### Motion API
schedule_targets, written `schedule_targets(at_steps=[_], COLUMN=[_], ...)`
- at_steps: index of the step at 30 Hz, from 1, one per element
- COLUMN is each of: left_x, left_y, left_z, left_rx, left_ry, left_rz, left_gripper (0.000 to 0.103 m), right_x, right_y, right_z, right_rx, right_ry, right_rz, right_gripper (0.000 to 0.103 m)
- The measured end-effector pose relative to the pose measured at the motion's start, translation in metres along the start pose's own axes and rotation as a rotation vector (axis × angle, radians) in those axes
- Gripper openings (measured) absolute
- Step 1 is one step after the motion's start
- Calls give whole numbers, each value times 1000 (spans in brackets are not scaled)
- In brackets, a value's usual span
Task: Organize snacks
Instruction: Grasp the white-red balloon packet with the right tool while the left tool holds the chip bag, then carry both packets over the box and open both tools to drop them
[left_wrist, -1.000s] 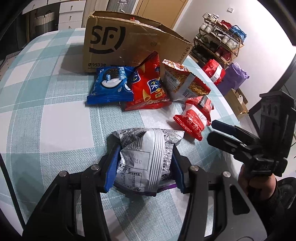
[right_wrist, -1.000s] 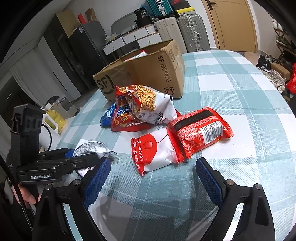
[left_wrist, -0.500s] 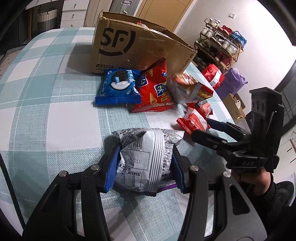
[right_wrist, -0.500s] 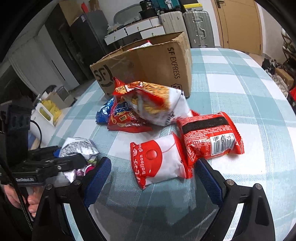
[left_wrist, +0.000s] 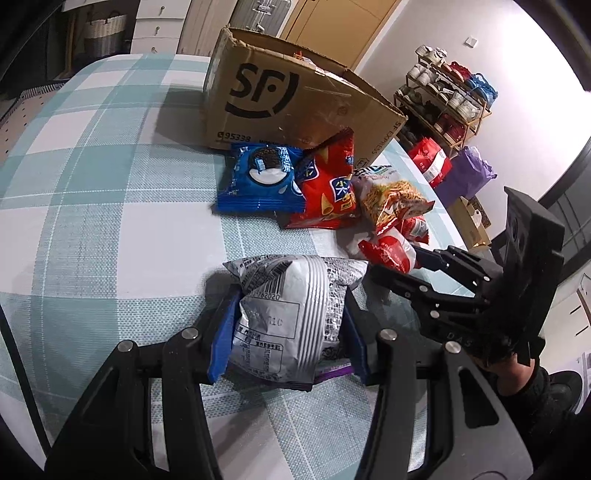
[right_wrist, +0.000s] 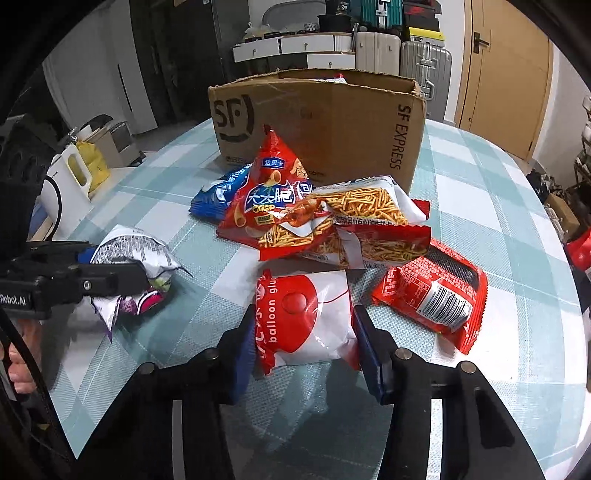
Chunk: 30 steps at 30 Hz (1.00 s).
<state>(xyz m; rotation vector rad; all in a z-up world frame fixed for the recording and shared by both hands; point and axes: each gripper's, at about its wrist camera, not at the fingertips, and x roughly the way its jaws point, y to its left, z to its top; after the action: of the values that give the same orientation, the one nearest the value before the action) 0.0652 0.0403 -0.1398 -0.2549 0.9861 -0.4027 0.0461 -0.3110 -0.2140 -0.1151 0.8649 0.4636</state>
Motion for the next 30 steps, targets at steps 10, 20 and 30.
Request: schedule_targets(at_steps=[10,20,30], left_x=[-11,-23,-36], left_y=[-5,-15,-21], left_z=[-1,1,12], left_rx=[7,24,32], left_ry=[-15,-32,-44], left_rz=[-4,-5,6], left_gripper=[48,48,48], right_x=[-21,-40,-66], right_y=[8,10,13], right_z=[2,8,18], right_rx=[27,56,70], right_ry=[-41,-88,-150], right_rz=[61,109,159], right_gripper=[49,49,49])
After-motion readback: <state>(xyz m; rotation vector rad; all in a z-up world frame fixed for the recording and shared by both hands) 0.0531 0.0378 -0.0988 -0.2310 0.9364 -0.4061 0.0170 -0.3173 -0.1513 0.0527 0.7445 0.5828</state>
